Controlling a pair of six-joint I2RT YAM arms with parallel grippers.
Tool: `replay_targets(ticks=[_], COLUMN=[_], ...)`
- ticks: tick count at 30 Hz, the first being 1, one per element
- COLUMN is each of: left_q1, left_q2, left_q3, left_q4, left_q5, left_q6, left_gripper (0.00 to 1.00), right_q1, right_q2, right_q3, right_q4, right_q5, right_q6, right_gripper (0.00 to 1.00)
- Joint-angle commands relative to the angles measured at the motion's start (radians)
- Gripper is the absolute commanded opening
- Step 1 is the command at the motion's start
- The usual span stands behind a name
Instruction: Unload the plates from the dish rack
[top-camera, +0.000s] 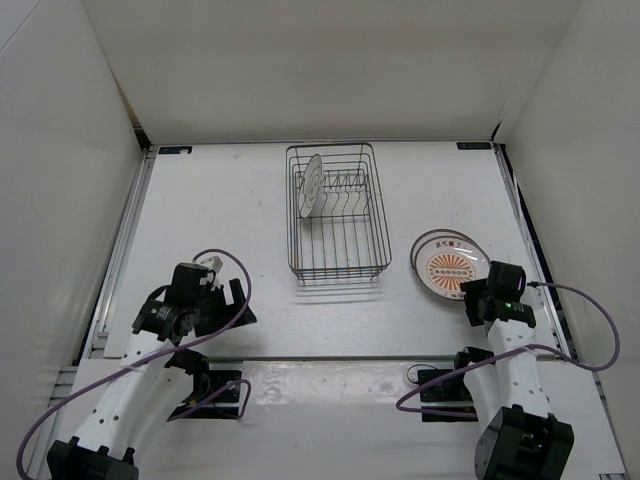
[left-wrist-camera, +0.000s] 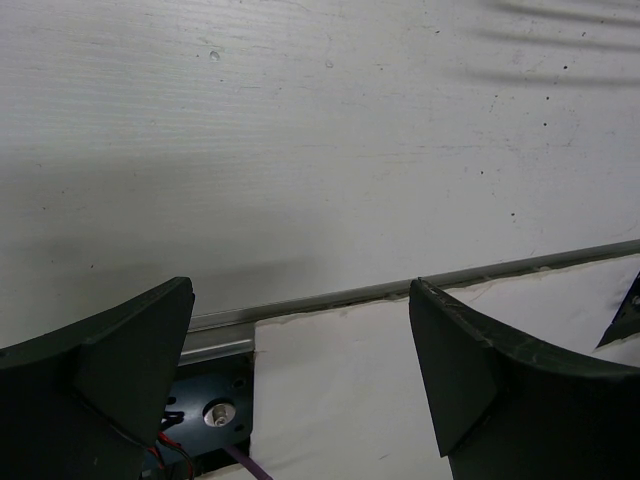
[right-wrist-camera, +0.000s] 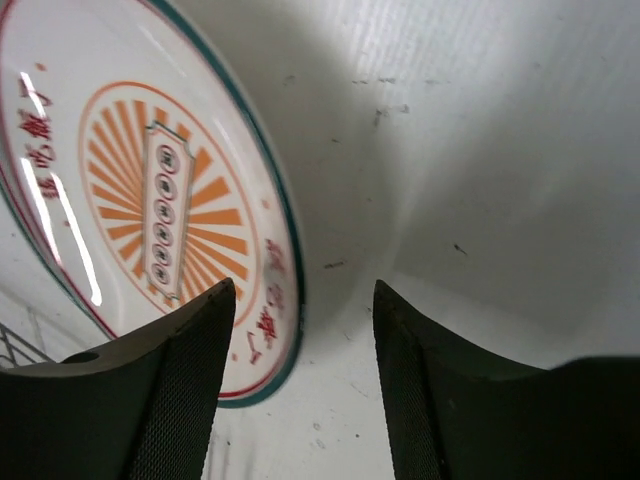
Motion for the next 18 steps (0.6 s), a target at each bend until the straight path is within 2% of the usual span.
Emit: replay_targets(ticks=[1,2,3,5,6,9,11,12,13,15,17,18], left_q1=[-0.005,-0.005,-0.005,-0.004,-0.005,-0.004,-0.005,-0.004,-0.004,-0.004,-0.005,-0.004], left_q2=[0.002,0.005,0.002,0.003,-0.001,-0.002,0.008,0.009,0.014,0.018,0.023,0.026], left_q3=[-0.006,-0.006,-0.005,-0.003,-0.002,0.000,0.006,0.008,0.006,0.005,-0.003,-0.002], left_q4=[0.008,0.004,0.007,-0.001,-0.001,0.004,0.002,0.001,0.004,0.019,0.038,0.045], left_q5=[-0.016,-0.022,-0.025,-0.034,-0.031,-0.019,-0.017,-0.016,-0.016,-0.004,0.009,0.021], left_q6=[0.002,0.002,-0.001,-0.004,-0.002,0.007,0.007,0.007,0.005,0.001,0.001,0.005], left_gripper=[0.99,0.99,0.99,0.99,0.99,0.99,0.99,0.99,0.99,0.99,0.99,0.99], right_q1=[-0.005,-0.005,-0.003,-0.005,-0.002,0.006,0.014,0.027,0.038,0.079,0.150,0.168], right_q2=[-0.005,0.000,0.007,0.033,0.043,0.092,0.122,0.135,0.168,0.251,0.395,0.426], right_q3=[0.018,0.020,0.030,0.063,0.113,0.234,0.282,0.350,0.381,0.504,0.720,0.768], right_q4=[-0.090,-0.089,-0.093,-0.127,-0.132,-0.175,-0.127,-0.003,0.030,0.063,0.029,-0.010], right_q5=[0.023,0.021,0.006,0.003,0.003,0.009,-0.042,-0.065,-0.126,-0.128,-0.099,-0.083], right_q6=[0.055,0.052,0.044,0.034,0.008,-0.037,-0.116,-0.141,-0.160,-0.230,-0.301,-0.340], right_gripper=[0.61,0.66,0.76,0.78,0.82,0.82,0.82,0.88,0.88,0.90,0.90,0.90])
